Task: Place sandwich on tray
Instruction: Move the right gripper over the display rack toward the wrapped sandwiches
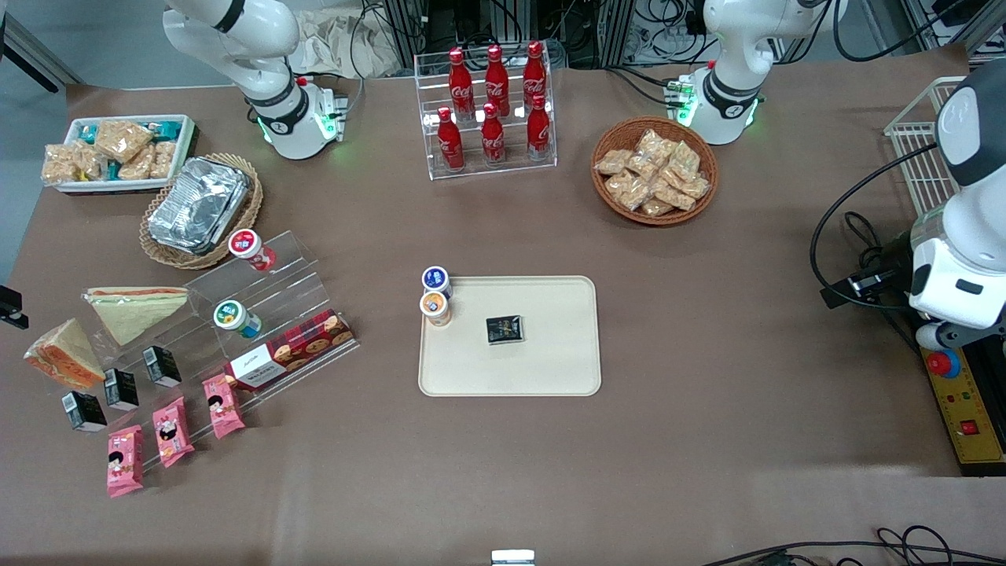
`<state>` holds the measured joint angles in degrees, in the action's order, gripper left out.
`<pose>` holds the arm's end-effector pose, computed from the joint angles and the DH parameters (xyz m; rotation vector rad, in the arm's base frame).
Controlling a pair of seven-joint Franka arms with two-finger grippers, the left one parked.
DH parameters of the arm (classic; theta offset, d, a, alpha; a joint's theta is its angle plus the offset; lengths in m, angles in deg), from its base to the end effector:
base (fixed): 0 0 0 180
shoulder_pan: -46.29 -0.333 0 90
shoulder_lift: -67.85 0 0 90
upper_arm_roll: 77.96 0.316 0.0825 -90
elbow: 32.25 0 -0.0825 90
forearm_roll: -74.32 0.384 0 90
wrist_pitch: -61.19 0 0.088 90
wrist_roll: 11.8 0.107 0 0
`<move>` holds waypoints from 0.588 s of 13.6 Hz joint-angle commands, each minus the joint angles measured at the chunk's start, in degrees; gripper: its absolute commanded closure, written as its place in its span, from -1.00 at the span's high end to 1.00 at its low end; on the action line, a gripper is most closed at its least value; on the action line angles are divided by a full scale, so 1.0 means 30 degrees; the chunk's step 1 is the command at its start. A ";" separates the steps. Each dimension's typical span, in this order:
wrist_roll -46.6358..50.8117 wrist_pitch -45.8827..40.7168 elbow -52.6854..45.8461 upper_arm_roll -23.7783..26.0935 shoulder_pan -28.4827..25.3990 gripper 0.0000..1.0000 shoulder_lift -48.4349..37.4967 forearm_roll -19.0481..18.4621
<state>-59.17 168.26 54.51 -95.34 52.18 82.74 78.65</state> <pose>0.6069 -0.2315 0.5288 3.0086 0.6349 0.1312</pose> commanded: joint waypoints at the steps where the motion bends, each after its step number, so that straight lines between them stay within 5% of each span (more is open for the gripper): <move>1: -0.2162 -0.0096 -0.1025 -0.0008 0.0877 0.98 0.1247 0.1514; 8: -0.4598 0.0574 -0.1848 0.0051 0.1610 0.98 0.3475 0.1576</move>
<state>-70.13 168.88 51.87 -95.35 55.64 90.11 81.55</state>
